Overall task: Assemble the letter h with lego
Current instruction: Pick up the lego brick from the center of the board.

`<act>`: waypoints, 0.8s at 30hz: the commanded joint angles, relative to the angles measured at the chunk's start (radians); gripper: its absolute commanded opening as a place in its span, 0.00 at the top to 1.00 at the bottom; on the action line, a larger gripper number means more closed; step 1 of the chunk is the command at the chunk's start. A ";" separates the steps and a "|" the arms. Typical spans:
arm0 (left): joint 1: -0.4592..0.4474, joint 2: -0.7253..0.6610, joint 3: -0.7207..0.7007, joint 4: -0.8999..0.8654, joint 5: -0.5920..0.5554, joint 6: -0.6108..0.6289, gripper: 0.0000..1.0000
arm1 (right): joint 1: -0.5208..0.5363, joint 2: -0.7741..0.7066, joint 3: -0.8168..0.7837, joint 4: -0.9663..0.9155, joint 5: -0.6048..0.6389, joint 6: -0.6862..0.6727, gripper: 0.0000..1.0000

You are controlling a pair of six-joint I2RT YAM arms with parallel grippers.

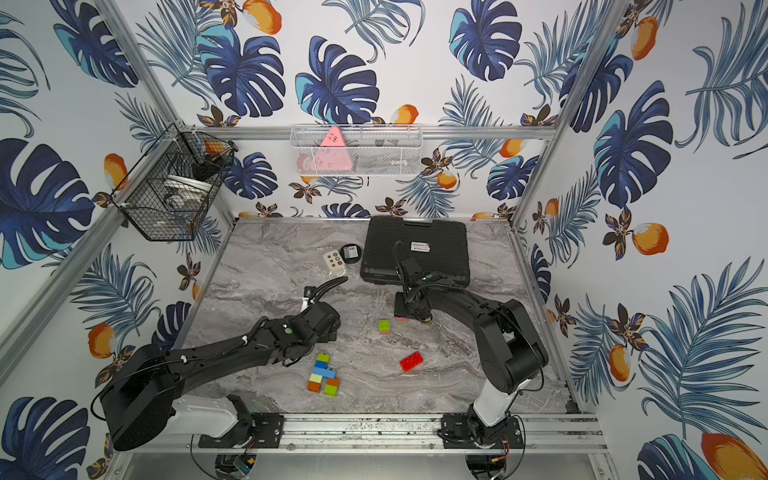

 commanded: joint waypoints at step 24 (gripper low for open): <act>0.005 -0.064 -0.030 -0.030 -0.070 -0.081 0.01 | 0.130 -0.258 -0.089 -0.315 0.002 -0.166 0.68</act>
